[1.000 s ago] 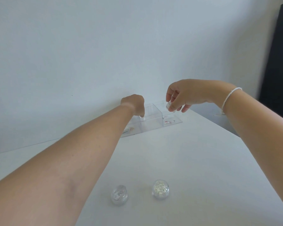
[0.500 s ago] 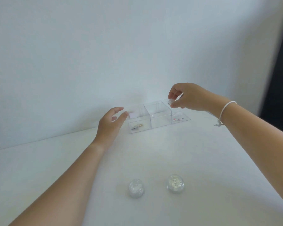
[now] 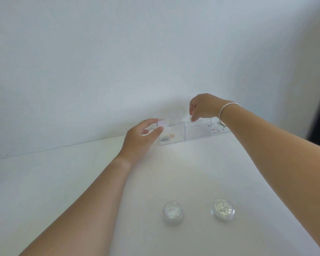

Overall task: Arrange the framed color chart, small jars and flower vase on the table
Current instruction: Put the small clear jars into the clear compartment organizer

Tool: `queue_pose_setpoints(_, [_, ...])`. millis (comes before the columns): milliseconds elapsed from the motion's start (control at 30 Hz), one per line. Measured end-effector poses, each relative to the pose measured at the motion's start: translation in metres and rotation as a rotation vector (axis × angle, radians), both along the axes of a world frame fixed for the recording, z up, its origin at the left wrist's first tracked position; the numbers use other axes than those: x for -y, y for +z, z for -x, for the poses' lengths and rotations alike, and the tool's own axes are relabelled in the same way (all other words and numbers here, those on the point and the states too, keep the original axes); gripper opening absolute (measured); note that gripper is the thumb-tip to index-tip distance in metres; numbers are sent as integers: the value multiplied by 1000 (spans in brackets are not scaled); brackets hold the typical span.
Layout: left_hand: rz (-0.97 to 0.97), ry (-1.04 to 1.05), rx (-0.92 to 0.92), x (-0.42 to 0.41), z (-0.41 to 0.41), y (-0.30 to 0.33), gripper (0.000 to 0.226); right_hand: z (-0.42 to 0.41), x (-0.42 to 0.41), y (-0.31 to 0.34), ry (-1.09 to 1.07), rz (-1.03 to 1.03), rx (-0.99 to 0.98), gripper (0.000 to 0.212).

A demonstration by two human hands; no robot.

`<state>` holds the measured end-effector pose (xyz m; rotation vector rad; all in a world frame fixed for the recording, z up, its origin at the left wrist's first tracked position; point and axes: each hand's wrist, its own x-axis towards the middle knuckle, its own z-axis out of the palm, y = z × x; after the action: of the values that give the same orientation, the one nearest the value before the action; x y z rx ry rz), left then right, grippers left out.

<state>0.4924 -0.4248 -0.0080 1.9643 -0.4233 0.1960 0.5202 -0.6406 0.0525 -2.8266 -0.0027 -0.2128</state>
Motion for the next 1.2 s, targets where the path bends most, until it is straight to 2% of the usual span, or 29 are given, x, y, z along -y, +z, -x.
queue_pose_setpoints(267, [9,3,-8,-1,-3,-2,19,-7,-11,-2,-100,224,-101,26])
queue_pose_setpoints(533, [6,-15,4,-2,-3,-3,23,-8,-10,-7,-118,172,-70,27])
queue_pose_setpoints(633, [13,-27,13,-1,-4,-3,23,-1,-7,-5,-125,77,12,24])
queue_pose_setpoints(767, [18,-37,9,-1,-4,-3,22,31,-8,-5,-42,-182,249,13])
queue_pose_setpoints(900, [66,16,-2,-2,7,-1,40,79,-15,-3,-3,-201,468,13])
queue_pose_setpoints(1033, [88,59,6,-9,36,3,41,134,-18,-14,51,-335,443,9])
queue_pose_setpoints(1200, [63,14,-39,-25,95,3,32,202,-24,-50,167,-485,239,8])
